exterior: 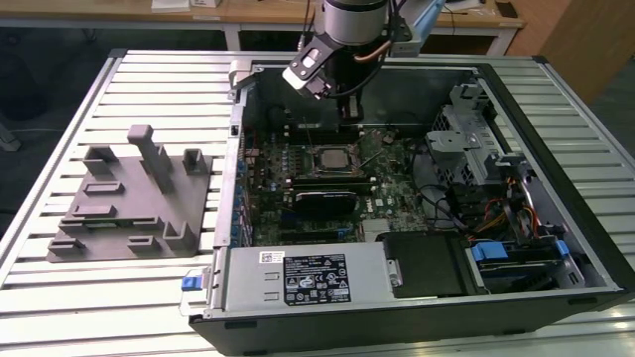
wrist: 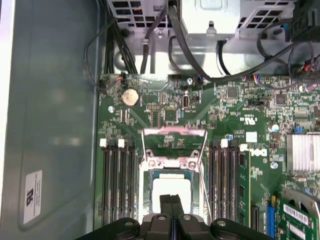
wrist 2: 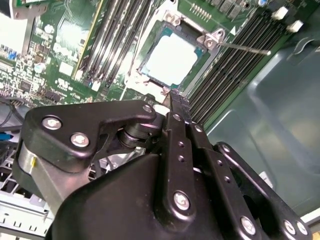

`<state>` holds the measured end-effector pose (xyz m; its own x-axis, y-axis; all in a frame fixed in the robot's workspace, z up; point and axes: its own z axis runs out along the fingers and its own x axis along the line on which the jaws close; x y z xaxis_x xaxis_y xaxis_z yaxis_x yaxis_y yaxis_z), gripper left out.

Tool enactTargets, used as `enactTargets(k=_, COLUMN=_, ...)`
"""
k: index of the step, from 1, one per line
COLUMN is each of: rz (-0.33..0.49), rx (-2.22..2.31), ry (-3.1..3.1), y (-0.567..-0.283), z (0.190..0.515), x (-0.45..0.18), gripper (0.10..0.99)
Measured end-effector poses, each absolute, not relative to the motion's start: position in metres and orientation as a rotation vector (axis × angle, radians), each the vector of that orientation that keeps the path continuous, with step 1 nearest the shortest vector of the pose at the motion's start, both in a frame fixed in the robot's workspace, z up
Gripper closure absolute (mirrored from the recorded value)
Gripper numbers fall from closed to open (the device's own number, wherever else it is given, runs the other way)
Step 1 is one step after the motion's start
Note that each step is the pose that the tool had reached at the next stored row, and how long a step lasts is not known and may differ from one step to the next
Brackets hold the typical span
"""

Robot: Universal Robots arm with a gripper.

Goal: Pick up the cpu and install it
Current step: 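Close the cpu cover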

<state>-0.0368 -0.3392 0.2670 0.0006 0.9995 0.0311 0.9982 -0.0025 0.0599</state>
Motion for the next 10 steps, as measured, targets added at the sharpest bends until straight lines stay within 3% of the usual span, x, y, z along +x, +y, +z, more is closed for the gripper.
enactTargets(k=10, rz=0.101, rx=2.208, ry=2.204, y=-0.339, z=0.267, x=-0.021, gripper=0.98)
